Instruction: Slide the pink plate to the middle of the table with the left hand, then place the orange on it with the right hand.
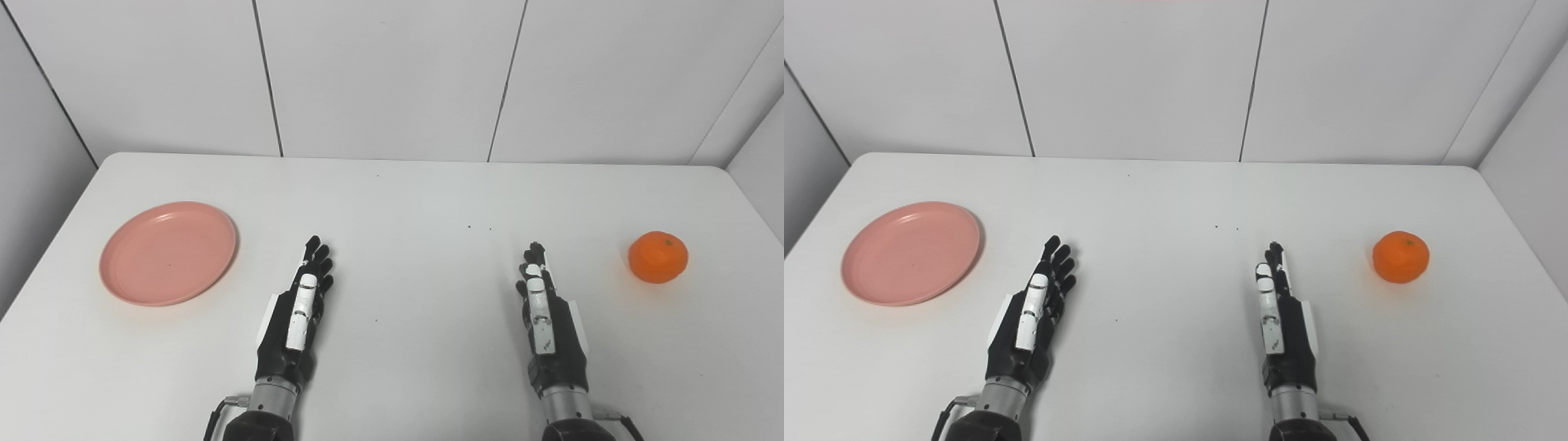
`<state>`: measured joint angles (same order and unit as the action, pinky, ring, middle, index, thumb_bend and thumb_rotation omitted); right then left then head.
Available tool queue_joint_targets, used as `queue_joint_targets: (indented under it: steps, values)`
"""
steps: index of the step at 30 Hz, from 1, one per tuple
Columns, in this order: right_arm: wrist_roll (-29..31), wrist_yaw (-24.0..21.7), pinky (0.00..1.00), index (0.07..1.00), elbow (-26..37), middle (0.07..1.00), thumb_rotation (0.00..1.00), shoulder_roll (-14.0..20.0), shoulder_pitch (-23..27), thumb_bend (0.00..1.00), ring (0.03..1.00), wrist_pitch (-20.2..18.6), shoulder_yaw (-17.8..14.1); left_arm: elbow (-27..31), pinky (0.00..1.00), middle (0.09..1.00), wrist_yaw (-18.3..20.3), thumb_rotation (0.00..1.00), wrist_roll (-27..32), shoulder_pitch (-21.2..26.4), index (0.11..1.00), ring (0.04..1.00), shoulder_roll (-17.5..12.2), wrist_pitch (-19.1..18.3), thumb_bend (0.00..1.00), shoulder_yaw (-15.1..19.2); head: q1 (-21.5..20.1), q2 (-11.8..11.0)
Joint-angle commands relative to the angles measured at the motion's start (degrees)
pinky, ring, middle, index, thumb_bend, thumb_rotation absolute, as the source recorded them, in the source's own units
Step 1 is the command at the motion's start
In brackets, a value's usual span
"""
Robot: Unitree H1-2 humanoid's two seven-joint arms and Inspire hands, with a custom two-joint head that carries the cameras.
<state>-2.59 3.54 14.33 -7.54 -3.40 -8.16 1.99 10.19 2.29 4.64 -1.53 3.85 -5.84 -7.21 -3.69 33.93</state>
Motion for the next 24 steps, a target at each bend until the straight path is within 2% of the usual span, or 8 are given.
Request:
queue_joint_targets:
  steps: [1, 9, 14, 17, 24]
  values:
    - [-0.2, 0.5, 1.00, 1.000, 1.0, 1.000, 1.00, -0.2, 1.2, 0.25, 1.000, 3.3, 0.1, 0.8, 1.00, 1.000, 0.8, 1.00, -0.4, 0.9, 1.000, 1.000, 0.2, 2.6, 0.41, -0.4, 0.1, 0.0]
    - [0.4, 0.2, 1.00, 1.000, 0.8, 1.000, 1.00, 0.0, 1.2, 0.24, 1.000, 3.5, -0.1, 0.0, 1.00, 1.000, 0.4, 1.00, -0.9, 1.1, 1.000, 1.000, 0.5, 3.6, 0.41, -0.5, 1.8, -0.8]
    - [1.4, -0.9, 1.00, 1.000, 1.1, 1.000, 1.00, 1.4, 0.9, 0.25, 0.995, 2.9, -0.4, -0.7, 1.00, 1.000, 0.2, 1.00, -2.1, 0.7, 1.000, 1.000, 1.1, 3.9, 0.41, -1.3, 5.8, -2.5]
    - [3.4, -1.7, 1.00, 1.000, 0.8, 1.000, 1.00, 2.2, 0.7, 0.24, 0.999, 3.8, -0.9, -1.8, 1.00, 1.000, -0.2, 1.00, -3.1, 0.5, 1.000, 1.000, 1.8, 5.1, 0.40, -2.0, 9.0, -4.0]
    - [6.6, -3.1, 1.00, 1.000, 0.4, 1.000, 1.00, 4.2, 0.4, 0.21, 1.000, 5.1, -1.7, -4.1, 1.00, 1.000, -1.7, 1.00, -5.9, 0.3, 1.000, 1.000, 3.6, 7.8, 0.37, -3.2, 13.5, -6.2]
